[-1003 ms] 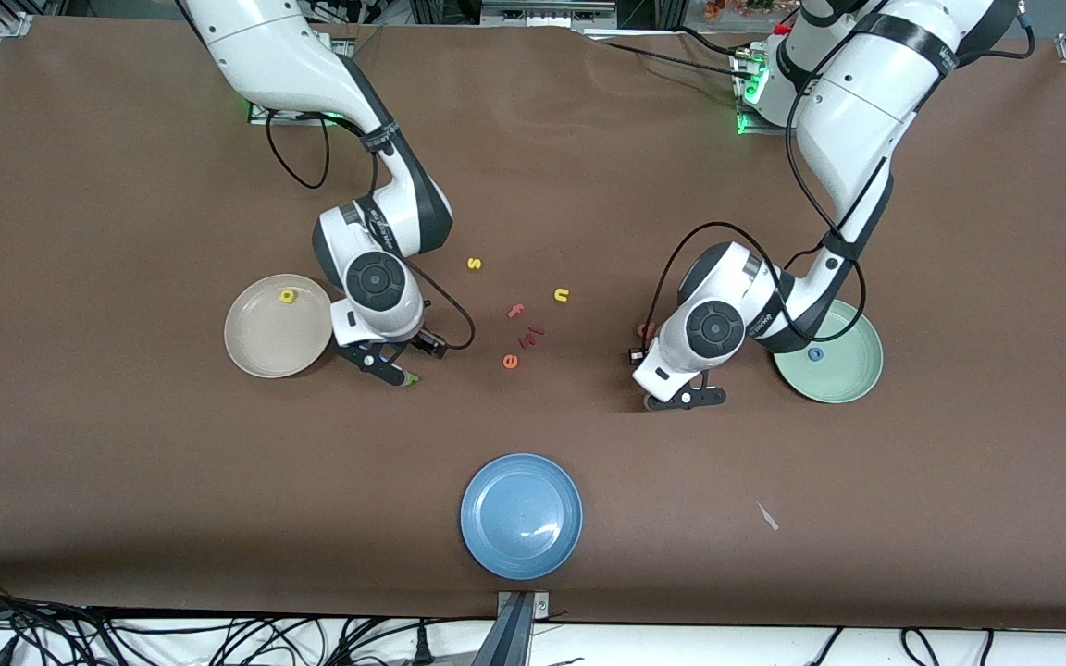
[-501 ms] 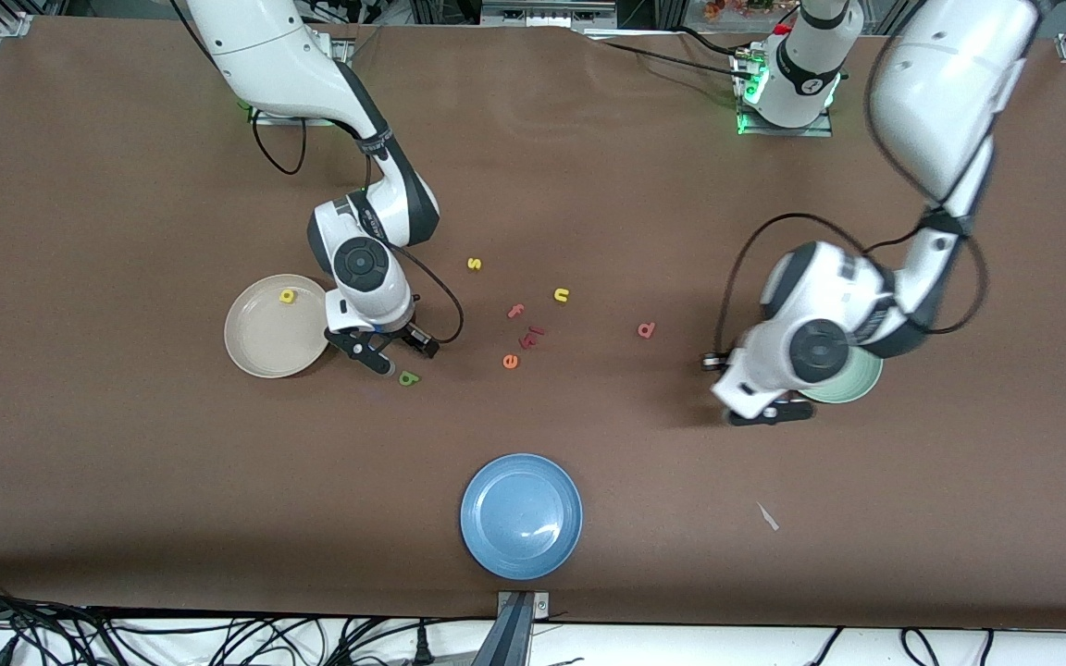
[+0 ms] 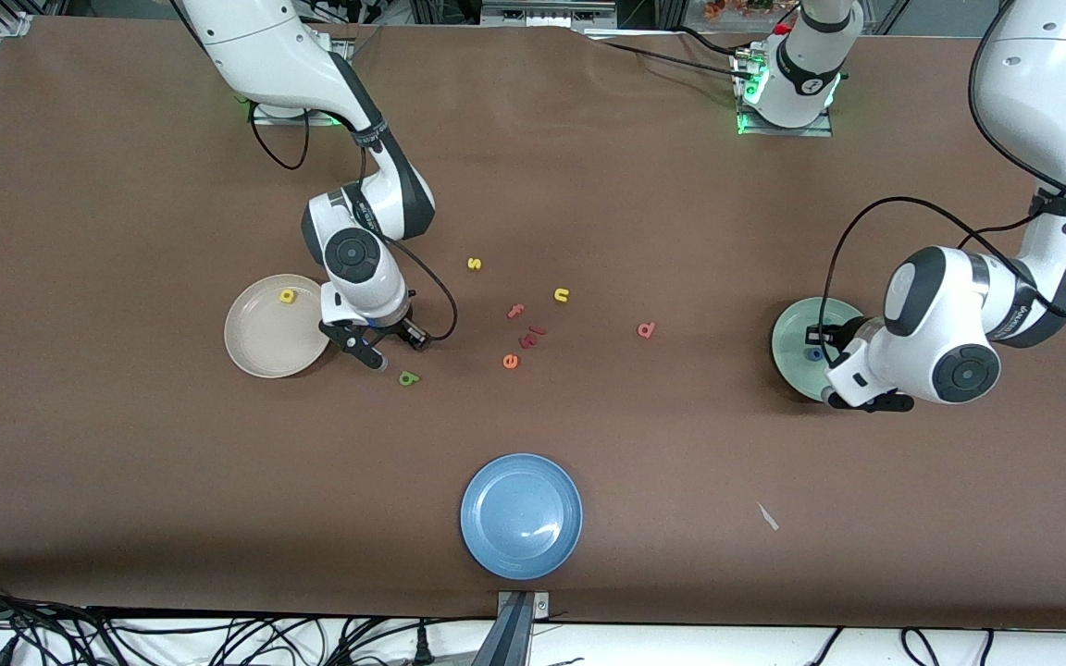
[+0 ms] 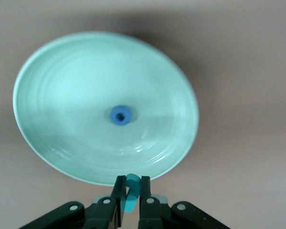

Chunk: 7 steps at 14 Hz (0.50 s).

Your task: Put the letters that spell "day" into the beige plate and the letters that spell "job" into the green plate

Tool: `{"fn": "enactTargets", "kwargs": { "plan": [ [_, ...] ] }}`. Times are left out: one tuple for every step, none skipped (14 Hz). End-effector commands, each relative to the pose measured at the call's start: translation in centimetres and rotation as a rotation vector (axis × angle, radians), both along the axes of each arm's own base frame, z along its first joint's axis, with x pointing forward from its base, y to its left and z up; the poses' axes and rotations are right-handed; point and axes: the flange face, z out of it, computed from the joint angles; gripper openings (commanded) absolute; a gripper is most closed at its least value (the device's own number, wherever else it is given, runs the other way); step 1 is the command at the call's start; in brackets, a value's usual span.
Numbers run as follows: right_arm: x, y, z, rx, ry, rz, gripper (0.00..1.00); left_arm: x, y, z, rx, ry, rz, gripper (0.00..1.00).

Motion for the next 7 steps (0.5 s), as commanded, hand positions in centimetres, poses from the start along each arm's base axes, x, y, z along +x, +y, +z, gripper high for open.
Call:
{"fn": "enactTargets", "kwargs": {
  "plan": [
    [-1.1, 0.2, 0.0, 0.015, 0.006, -0.012, 0.53, -1.2, 0.6, -1.2, 0.017, 0.022, -0.063, 0.10],
    [-1.1, 0.2, 0.0, 0.015, 0.006, -0.012, 0.49, -1.5, 0.5, -1.8, 0.020, 0.031, -0.069, 0.20],
    [-1.2, 0.3, 0.0, 0.016, 0.007, -0.011, 0.47, -1.5, 0.8, -1.8, 0.020, 0.030, -0.065, 0.21],
    [-1.2, 0.3, 0.0, 0.016, 0.007, -0.011, 0.43, -1.4, 0.9, -1.7, 0.018, 0.028, -0.064, 0.35],
    [-1.2, 0.3, 0.0, 0.016, 0.007, -0.009, 0.33, -1.3, 0.9, -1.6, 0.017, 0.024, -0.062, 0.77],
    [-1.2, 0.3, 0.0, 0.016, 0.007, -0.005, 0.27, -1.1, 0.8, -1.0, 0.016, 0.016, -0.059, 1.00],
    [-1.1, 0.3, 0.1, 0.017, 0.006, 0.003, 0.24, -0.8, 0.2, 0.0, 0.017, 0.001, -0.055, 1.00]
  ]
}}
